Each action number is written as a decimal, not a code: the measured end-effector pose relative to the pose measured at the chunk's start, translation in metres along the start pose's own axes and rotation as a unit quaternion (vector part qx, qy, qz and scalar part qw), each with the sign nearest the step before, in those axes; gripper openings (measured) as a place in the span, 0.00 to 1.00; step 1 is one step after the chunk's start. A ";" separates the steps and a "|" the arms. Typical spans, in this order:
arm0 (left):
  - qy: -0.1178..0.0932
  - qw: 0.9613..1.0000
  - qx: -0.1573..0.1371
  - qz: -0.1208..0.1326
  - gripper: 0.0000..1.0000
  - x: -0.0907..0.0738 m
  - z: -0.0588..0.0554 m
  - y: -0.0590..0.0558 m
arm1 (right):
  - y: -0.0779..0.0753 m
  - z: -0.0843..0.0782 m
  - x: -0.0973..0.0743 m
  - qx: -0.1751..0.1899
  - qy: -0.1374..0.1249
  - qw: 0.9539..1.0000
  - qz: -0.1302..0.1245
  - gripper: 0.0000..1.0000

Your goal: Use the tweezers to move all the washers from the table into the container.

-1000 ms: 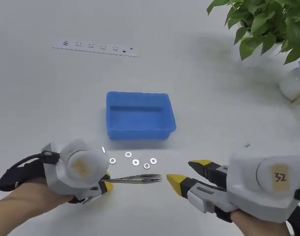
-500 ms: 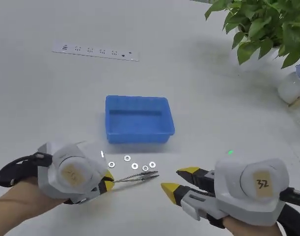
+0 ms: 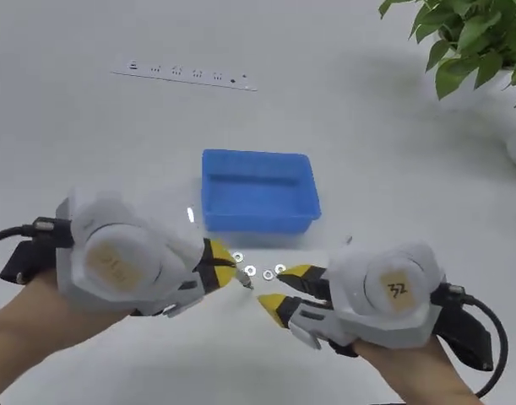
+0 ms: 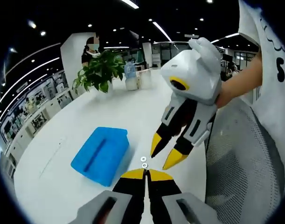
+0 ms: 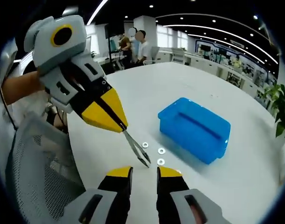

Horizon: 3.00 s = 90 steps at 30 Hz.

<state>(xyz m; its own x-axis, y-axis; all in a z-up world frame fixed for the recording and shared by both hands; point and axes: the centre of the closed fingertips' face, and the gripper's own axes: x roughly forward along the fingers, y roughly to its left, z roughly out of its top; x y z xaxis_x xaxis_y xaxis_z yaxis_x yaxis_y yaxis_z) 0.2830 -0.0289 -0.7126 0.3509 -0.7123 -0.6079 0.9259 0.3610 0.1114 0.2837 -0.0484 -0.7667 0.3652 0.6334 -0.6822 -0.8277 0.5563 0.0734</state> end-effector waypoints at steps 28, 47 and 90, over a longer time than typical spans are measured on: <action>0.013 1.000 0.002 0.018 0.00 -0.003 -0.010 0.027 | 0.008 0.035 0.056 -0.042 -0.028 0.996 0.072 0.08; 0.000 1.000 -0.009 0.025 0.00 -0.007 -0.012 0.029 | 0.009 0.037 0.060 -0.068 -0.018 0.995 0.067 0.08; -0.026 0.993 0.094 0.062 0.00 -0.045 0.059 0.039 | -0.006 0.104 0.004 -0.174 -0.065 0.982 0.008 0.05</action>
<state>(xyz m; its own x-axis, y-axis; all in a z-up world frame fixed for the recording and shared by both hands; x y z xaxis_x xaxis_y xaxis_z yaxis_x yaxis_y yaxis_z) 0.3113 -0.0181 -0.6341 0.4664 -0.7012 -0.5392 0.8830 0.3333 0.3304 0.3341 0.0067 -0.6946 0.3831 0.7173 -0.5820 -0.9213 0.3417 -0.1854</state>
